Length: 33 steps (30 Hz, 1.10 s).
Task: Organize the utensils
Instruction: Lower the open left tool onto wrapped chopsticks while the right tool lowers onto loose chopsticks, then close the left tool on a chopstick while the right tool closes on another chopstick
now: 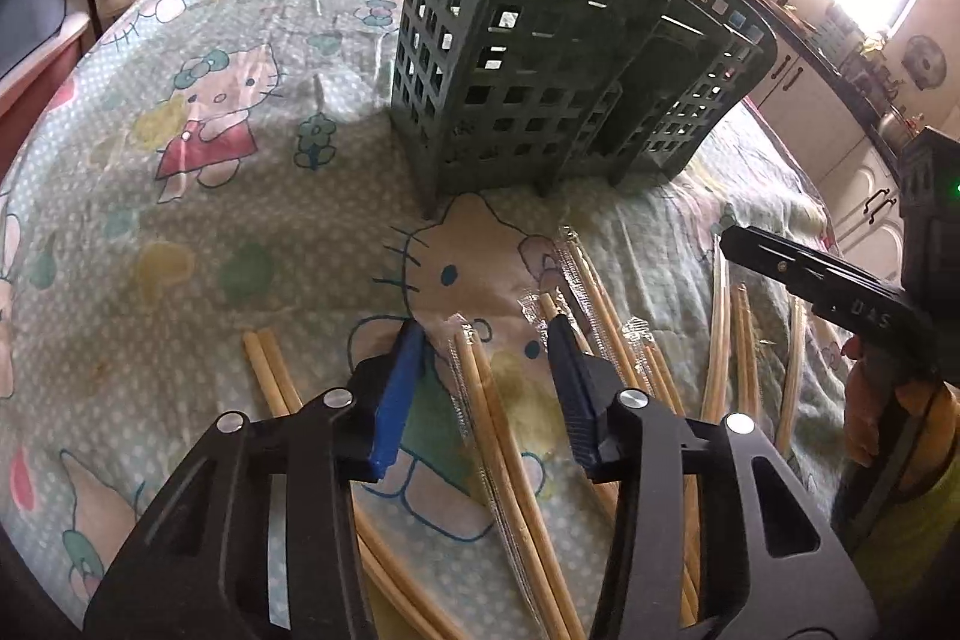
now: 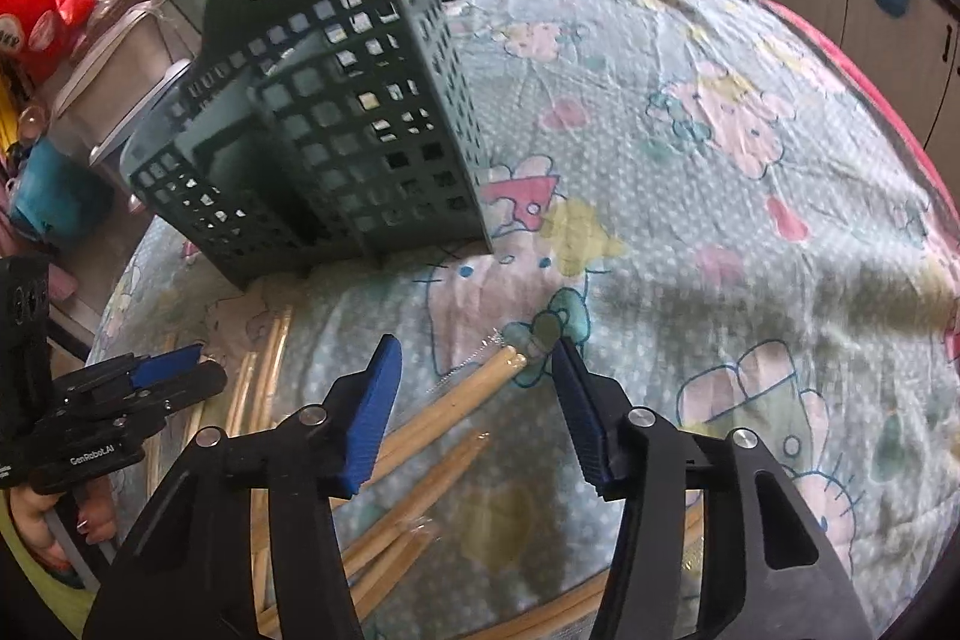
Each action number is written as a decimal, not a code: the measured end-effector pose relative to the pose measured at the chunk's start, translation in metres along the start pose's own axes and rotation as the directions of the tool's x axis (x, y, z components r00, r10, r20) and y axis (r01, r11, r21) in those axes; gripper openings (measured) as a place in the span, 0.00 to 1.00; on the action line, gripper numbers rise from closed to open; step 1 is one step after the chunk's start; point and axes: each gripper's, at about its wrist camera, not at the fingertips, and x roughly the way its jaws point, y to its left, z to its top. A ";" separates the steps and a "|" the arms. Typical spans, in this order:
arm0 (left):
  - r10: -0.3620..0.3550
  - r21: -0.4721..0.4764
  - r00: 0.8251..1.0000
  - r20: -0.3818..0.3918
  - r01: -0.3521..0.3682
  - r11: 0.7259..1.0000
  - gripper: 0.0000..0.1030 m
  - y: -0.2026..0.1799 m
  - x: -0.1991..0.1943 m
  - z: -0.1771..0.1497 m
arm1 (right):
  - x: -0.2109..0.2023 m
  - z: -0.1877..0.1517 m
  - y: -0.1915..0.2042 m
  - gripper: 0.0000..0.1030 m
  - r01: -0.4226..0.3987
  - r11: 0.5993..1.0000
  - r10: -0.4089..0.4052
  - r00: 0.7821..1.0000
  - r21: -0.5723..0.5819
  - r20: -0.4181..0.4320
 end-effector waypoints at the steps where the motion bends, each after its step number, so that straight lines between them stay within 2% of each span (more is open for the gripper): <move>1: -0.001 -0.001 1.000 -0.001 0.001 1.000 0.34 0.000 0.000 0.000 | 0.003 0.000 -0.002 0.45 -0.006 1.000 0.006 1.000 0.008 -0.009; 5: -0.006 -0.007 1.000 -0.001 0.006 1.000 0.34 0.002 0.001 0.002 | 0.012 0.002 -0.010 0.38 -0.034 0.999 0.035 0.999 0.039 -0.027; 9: -0.001 -0.013 1.000 0.001 0.001 1.000 0.32 0.002 0.003 0.004 | 0.014 0.004 -0.013 0.27 -0.029 0.999 0.029 0.999 0.041 -0.020; 12: 0.009 -0.022 1.000 0.003 -0.009 1.000 0.23 0.003 0.004 0.005 | 0.015 0.006 -0.014 0.16 -0.017 0.999 0.018 1.000 0.029 -0.015; 17: 0.022 -0.049 1.000 0.005 -0.022 0.999 0.11 0.011 0.005 0.009 | 0.007 0.005 -0.016 0.08 -0.030 0.999 0.029 0.999 0.040 0.015; 23: 0.000 -0.060 1.000 0.012 0.001 0.998 0.05 0.012 -0.002 0.009 | -0.021 0.004 -0.014 0.03 -0.073 0.996 0.068 0.993 0.052 0.098; 33: -0.043 -0.006 0.990 0.135 0.045 0.999 0.04 -0.012 -0.053 0.023 | -0.072 0.010 0.006 0.01 -0.154 0.988 0.154 0.965 -0.018 0.213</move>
